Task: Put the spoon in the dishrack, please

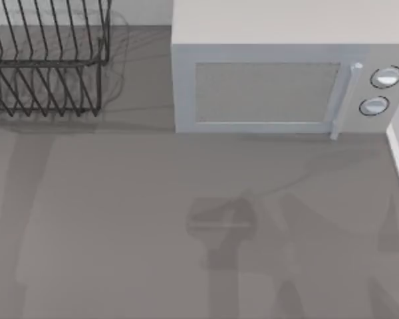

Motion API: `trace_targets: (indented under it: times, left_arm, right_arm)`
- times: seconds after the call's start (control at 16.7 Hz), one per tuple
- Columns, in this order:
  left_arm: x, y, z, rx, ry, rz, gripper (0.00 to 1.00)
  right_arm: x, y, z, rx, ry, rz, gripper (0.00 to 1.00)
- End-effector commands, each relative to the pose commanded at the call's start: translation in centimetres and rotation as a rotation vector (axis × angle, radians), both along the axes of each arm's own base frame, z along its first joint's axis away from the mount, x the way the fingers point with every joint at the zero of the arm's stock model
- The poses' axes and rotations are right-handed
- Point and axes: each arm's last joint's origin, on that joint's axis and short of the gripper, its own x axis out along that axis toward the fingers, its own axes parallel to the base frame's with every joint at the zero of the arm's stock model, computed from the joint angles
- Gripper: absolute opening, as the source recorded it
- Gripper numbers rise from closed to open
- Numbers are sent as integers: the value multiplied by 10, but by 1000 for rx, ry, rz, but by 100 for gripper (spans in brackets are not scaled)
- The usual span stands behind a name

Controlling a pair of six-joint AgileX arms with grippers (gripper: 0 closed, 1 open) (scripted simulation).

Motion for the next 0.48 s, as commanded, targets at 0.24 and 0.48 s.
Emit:
trace_targets:
  times: [0.24, 0.48]
  left_arm:
    - [-39, 23, 25, -16, -339, 85, 0]
    - [-64, 30, 37, -9, -493, 120, 0]
  right_arm:
    - [0, 0, 0, 0, 0, 0, 100]
    - [0, 0, 0, 0, 0, 0, 100]
